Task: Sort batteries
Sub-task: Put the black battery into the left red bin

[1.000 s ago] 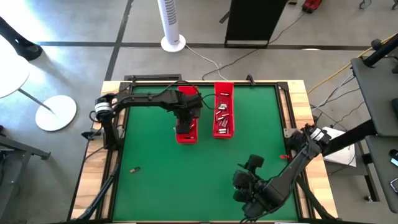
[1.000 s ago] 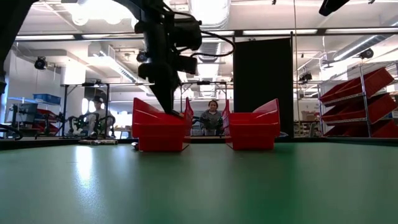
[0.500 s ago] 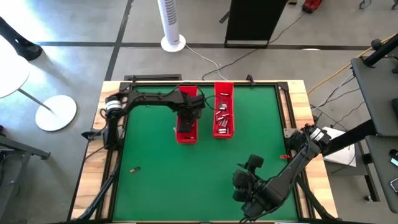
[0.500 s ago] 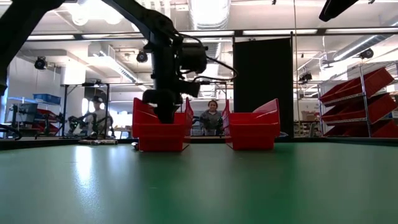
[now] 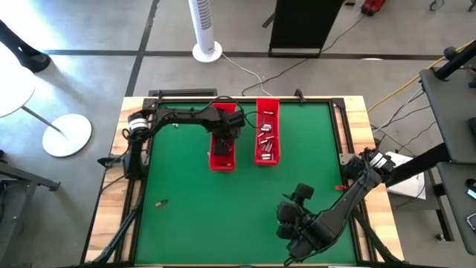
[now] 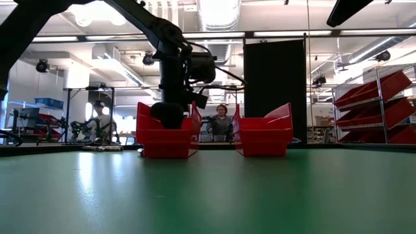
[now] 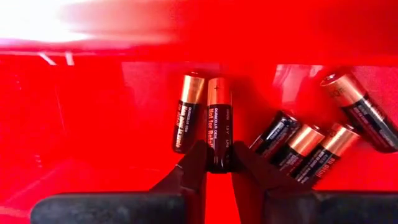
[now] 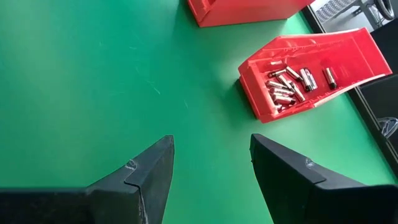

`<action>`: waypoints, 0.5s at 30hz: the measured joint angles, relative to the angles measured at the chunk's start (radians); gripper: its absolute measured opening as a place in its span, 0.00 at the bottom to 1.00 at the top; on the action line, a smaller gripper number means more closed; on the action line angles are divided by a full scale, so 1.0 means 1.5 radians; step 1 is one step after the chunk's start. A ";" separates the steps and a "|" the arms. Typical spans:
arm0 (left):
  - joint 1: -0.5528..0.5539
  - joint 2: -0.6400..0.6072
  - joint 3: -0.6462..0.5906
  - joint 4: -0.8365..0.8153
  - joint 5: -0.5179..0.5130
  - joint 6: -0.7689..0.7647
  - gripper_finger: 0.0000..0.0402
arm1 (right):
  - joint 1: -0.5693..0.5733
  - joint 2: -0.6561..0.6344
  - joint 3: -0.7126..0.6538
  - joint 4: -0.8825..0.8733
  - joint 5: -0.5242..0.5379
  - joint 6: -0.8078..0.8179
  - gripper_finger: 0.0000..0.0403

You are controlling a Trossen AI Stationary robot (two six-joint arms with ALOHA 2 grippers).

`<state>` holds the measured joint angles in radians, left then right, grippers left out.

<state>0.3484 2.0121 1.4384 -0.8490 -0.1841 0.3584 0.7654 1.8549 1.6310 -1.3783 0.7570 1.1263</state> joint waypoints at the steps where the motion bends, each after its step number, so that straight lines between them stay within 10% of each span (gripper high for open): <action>1: 0.001 0.000 0.000 0.000 0.000 0.000 0.09 | 0.000 0.000 0.000 0.000 0.000 0.000 0.51; 15: 0.005 0.000 0.000 0.019 0.012 -0.002 0.18 | 0.000 0.000 0.000 0.005 0.001 -0.001 0.51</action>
<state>0.3557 2.0121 1.4384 -0.8203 -0.1656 0.3553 0.7654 1.8549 1.6310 -1.3712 0.7589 1.1255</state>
